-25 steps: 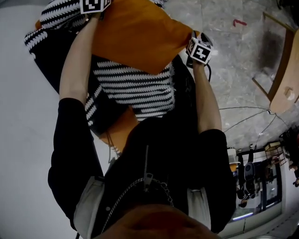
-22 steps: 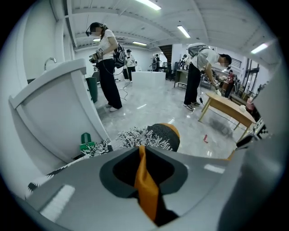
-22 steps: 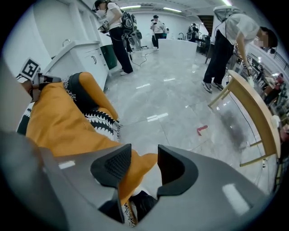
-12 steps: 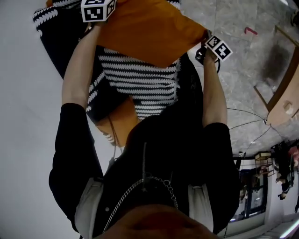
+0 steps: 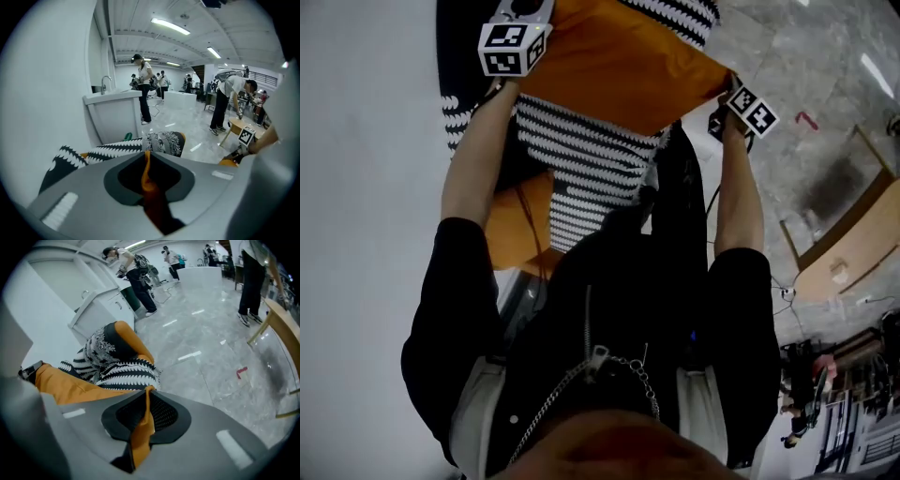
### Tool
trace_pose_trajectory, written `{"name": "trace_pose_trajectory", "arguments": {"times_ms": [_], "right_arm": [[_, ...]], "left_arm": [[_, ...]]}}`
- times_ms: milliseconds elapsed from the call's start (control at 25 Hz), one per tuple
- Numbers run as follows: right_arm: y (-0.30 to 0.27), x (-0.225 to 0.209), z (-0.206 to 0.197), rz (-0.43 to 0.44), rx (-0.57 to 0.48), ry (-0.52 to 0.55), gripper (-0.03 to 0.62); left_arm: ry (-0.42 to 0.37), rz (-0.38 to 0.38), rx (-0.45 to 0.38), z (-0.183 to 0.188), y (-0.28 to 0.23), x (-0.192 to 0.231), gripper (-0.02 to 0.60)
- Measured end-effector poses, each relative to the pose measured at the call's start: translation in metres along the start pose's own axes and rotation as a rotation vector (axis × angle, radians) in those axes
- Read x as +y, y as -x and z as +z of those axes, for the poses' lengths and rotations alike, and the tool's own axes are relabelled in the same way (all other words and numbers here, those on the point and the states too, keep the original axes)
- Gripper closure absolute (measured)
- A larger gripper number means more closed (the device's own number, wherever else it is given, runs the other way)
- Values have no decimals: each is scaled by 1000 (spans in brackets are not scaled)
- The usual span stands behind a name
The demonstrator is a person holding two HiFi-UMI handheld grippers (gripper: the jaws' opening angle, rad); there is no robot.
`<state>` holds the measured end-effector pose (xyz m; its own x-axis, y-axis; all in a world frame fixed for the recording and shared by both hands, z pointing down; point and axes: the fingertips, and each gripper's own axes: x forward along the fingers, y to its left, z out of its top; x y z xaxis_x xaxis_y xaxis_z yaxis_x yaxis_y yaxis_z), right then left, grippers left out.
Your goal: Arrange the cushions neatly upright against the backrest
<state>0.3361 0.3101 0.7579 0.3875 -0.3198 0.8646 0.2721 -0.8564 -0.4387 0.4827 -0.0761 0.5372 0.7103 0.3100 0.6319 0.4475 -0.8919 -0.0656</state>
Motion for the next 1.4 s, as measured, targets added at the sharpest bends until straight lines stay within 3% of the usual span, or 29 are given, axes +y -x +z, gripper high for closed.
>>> {"name": "trace_pose_trajectory", "arguments": {"times_ms": [400,640,880,1040,1400], "right_arm": [[21,75,12,39,41,264,566],[3,94,-23,63,55,452,568],[-29,141,-16,97,81,663,568],[-48,198,-21,147,92,793,568],[-74,343,-54,256,123,1091,568]], "left_arm": [[188,220,-29,-48,106,42,537],[327,363,-39,-156,175,27,537],[475,491,6,-242,214,13,537],[579,584,36,-298,251,3,538],[795,734,46,-382,322,-21,537]]}}
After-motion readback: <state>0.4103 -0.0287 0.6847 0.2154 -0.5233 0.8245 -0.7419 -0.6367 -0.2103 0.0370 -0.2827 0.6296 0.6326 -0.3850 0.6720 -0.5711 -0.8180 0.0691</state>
